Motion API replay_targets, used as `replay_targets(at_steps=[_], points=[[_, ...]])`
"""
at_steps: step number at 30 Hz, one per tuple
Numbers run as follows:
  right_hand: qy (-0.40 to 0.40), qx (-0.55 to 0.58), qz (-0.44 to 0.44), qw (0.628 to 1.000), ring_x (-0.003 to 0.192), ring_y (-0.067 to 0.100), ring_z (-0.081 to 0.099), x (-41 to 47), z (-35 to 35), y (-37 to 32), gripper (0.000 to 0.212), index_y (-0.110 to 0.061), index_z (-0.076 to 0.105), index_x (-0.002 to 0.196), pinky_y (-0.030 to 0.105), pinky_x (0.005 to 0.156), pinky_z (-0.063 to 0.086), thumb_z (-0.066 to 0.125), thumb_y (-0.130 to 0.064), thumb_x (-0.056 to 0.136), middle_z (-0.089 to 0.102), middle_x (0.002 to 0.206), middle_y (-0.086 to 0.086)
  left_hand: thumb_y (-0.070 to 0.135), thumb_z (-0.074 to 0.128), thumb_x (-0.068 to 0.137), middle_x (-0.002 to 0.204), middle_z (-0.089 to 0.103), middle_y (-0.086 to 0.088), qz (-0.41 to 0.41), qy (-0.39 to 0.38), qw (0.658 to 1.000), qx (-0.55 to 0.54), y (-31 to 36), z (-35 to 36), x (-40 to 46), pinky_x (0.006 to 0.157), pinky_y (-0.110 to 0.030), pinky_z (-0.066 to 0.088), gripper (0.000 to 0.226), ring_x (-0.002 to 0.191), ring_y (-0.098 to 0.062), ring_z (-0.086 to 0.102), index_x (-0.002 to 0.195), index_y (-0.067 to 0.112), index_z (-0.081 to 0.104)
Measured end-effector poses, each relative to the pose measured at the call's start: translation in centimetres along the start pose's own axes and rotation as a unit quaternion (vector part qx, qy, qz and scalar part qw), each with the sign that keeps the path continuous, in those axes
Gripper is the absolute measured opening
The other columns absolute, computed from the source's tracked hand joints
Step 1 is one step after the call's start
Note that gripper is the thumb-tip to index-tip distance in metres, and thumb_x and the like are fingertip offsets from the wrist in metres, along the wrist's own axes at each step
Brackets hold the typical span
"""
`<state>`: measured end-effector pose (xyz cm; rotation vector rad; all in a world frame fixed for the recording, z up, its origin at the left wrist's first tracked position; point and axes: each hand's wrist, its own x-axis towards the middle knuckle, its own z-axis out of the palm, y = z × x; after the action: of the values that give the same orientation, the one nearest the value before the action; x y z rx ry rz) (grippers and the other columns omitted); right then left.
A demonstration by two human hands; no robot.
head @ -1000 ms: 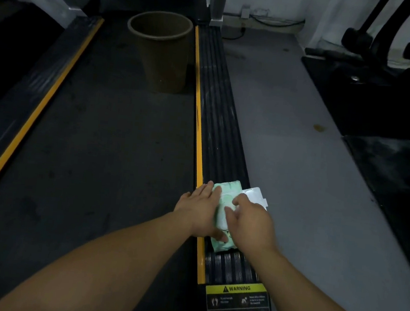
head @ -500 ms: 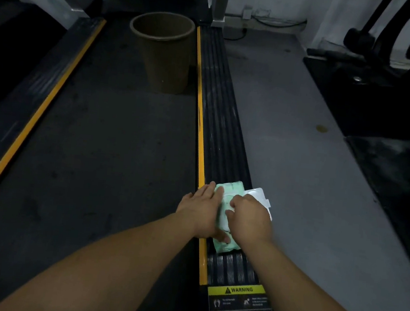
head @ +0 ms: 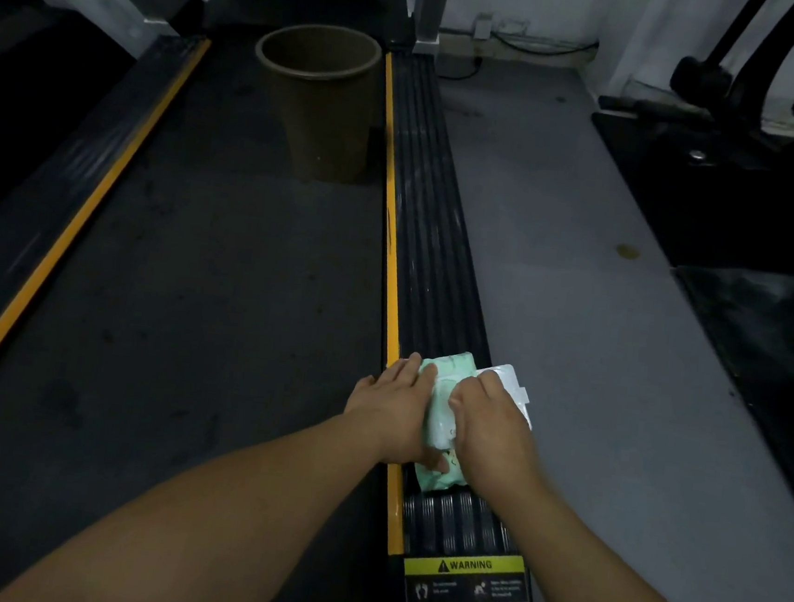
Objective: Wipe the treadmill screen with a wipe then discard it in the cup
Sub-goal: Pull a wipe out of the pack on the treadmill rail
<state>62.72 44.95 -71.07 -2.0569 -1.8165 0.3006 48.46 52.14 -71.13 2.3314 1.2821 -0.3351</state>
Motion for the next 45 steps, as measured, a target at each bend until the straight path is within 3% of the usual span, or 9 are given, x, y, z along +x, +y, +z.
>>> replay_targets(at_steps=[8,10,13,21,25,29,36,40,45], points=[[0.118,0.165,0.061,0.977,0.082,0.009,0.052,0.2,-2.1,-1.6,0.012,-0.015,0.060,0.093,0.018,0.065,0.035,0.054,-0.015,0.104,0.048,0.102,-0.008,0.074,0.078,0.071,0.175,-0.017,-0.002,0.007,0.005,1.000,-0.003,-0.6,0.3,0.0,0.129,-0.051,0.012,0.140,0.161,-0.020,-0.009,0.165,0.022,-0.011],[0.086,0.152,0.057,0.983,0.095,0.013,0.057,0.4,-1.9,-1.1,0.009,-0.018,0.061,0.104,0.021,0.073,0.037,0.056,-0.025,0.105,0.051,0.109,-0.008,0.074,0.078,0.071,0.175,-0.016,-0.002,0.008,0.004,1.000,-0.001,-0.4,0.3,-0.1,0.129,-0.052,0.012,0.140,0.161,-0.020,-0.009,0.165,0.021,-0.010],[-0.024,0.094,0.091,0.991,0.118,0.014,0.050,0.1,-0.9,0.1,0.050,-0.022,0.051,0.136,0.035,0.090,0.047,0.065,-0.049,0.096,0.050,0.125,-0.009,0.072,0.079,0.072,0.175,-0.017,-0.003,0.004,0.005,1.000,0.001,-0.3,0.3,-0.1,0.129,-0.052,0.011,0.139,0.161,-0.021,-0.009,0.165,0.021,-0.011],[-0.013,0.181,0.208,0.961,0.099,0.022,0.059,2.5,0.0,-1.0,0.025,-0.025,0.065,0.092,0.040,0.084,0.053,0.071,-0.049,0.089,0.059,0.103,-0.004,0.073,0.078,0.072,0.175,-0.016,-0.004,0.008,0.012,1.000,0.001,-0.4,0.4,0.0,0.129,-0.053,0.012,0.138,0.161,-0.021,-0.009,0.165,0.019,-0.008],[0.040,0.136,0.165,0.976,0.085,0.021,0.058,2.8,-0.1,-2.0,0.025,-0.020,0.053,0.076,0.036,0.073,0.048,0.064,-0.026,0.098,0.058,0.086,-0.003,0.073,0.079,0.072,0.175,-0.015,-0.002,0.008,0.012,1.000,-0.016,-0.6,0.6,-0.1,0.129,-0.052,0.012,0.136,0.161,-0.021,-0.009,0.166,0.023,-0.006],[0.142,0.391,0.185,0.890,0.060,0.010,0.041,2.9,-2.7,-2.8,0.027,-0.015,0.047,0.081,0.031,0.056,0.036,0.057,-0.022,0.105,0.046,0.070,-0.006,0.072,0.078,0.072,0.174,-0.018,0.000,0.010,0.002,1.000,-0.027,-0.7,0.5,-0.2,0.128,-0.053,0.012,0.138,0.161,-0.020,-0.010,0.165,0.024,-0.011],[0.127,0.514,0.206,0.823,0.078,0.020,0.053,3.8,-6.5,-3.1,0.029,-0.011,0.048,0.088,0.040,0.072,0.046,0.052,-0.034,0.106,0.053,0.085,0.005,0.075,0.080,0.069,0.176,-0.010,0.000,0.012,0.008,0.997,-0.082,-0.5,-1.0,-1.0,0.127,-0.054,0.018,0.133,0.161,-0.022,-0.001,0.167,0.023,0.006],[0.085,0.513,0.228,0.823,0.087,0.030,0.062,3.6,-7.5,-2.0,0.048,-0.005,0.050,0.106,0.054,0.079,0.055,0.055,-0.050,0.088,0.059,0.096,0.013,0.041,0.083,0.082,0.170,0.025,0.008,0.032,0.128,0.925,-0.356,0.0,-4.6,-2.7,0.116,-0.030,0.032,0.113,0.154,-0.013,0.026,0.166,0.035,0.008],[-0.006,0.549,0.209,0.809,0.096,0.028,0.073,4.2,-8.9,-1.6,0.016,-0.013,0.059,0.113,0.043,0.074,0.057,0.052,-0.028,0.109,0.072,0.108,0.013,0.041,0.079,0.080,0.150,0.057,0.003,0.020,0.004,0.786,-0.618,1.5,-8.0,-3.1,0.116,-0.038,0.042,0.093,0.134,-0.016,0.056,0.161,0.030,0.035]])
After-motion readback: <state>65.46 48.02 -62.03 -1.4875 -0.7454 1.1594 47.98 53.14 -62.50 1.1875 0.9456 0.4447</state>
